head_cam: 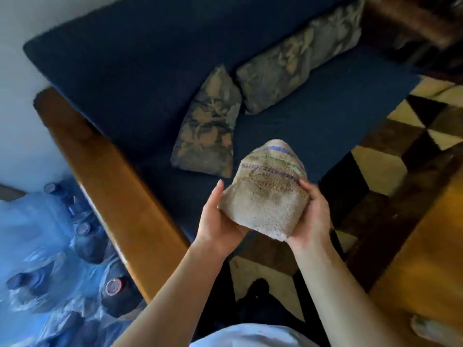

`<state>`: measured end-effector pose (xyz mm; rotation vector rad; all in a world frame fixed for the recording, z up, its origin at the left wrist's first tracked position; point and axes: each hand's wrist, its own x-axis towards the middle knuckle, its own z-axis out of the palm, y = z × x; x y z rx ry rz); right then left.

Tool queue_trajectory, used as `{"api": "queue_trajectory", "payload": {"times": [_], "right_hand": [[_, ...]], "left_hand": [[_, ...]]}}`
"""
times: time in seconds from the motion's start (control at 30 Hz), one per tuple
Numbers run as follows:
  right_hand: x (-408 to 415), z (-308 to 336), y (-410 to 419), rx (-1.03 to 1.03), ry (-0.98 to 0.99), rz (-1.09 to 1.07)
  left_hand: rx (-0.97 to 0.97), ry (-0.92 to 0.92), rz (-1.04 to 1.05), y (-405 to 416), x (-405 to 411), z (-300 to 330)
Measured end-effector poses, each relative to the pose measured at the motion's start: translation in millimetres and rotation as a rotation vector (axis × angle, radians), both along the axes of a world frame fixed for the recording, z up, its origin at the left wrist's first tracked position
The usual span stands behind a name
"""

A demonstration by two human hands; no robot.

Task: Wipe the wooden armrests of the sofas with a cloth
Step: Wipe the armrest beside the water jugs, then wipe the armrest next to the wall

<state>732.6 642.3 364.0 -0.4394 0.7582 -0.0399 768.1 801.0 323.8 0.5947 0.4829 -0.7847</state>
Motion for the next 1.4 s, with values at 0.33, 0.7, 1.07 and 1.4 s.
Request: {"api": "queue_trajectory", "payload": {"times": [0.33,0.7,1.07,1.4], "right_hand": [[-25.1,68.6,-191.9,-0.063,-0.19,-0.305],[-7.4,74.3,-328.3,-0.145,-0.023,-0.427],[125.3,64.0,-501.2,-0.146,0.051,-0.543],[212.5,88.6,-690.6,-0.018,-0.017,-0.873]], "left_hand": [[0.097,-0.236,-0.281,-215.4,35.2,80.3],[0.171,-0.117,-0.412,-370.4,76.9,86.4],[0.181,-0.071,-0.448,-544.2,227.5,55.5],[-0.085,0.203,-0.849,-750.5,275.4,63.9]]}}
